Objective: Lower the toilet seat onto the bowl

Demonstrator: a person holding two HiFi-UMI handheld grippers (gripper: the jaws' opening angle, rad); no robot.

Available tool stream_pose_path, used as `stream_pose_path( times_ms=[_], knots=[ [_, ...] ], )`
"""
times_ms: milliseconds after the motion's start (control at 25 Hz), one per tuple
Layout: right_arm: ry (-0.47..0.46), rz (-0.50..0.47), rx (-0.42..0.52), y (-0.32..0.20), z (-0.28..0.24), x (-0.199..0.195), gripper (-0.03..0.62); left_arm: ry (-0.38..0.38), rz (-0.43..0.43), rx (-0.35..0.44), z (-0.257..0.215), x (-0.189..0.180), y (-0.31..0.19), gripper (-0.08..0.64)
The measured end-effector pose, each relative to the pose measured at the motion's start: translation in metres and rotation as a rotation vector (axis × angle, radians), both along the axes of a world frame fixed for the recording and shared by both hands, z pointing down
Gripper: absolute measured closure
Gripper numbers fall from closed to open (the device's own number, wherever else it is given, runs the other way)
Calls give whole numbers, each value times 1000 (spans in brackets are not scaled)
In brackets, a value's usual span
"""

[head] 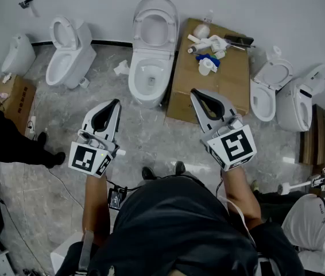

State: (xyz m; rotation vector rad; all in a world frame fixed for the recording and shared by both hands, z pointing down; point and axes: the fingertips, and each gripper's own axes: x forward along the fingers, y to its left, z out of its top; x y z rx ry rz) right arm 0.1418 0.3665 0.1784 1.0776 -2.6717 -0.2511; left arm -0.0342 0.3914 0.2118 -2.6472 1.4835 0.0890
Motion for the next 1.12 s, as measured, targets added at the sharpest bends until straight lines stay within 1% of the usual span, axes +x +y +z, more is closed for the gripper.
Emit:
stream_pose_path(
  times_ms=[320, 480, 640, 840, 1000, 1120],
  knots=[
    [-8, 12, -10, -8, 3, -26, 584, 25, 15, -11, 5, -26, -11, 557],
    [-16, 26, -10, -14, 3, -30, 584, 34, 37, -18, 7, -28, -18, 557],
    [-65, 27, -17, -28, 3, -21, 584, 23, 47, -25, 11, -19, -33, 557],
    [-73, 29, -7, -55, 10, -2, 584, 3, 29, -53, 16, -1, -54, 557],
    [-88, 9, -20, -85, 13, 19, 584, -12, 6, -86, 16, 22, -78, 557],
    [-99, -21, -26, -108, 16, 33, 584, -24, -18, -90, 15, 39, -98, 557]
  ],
)
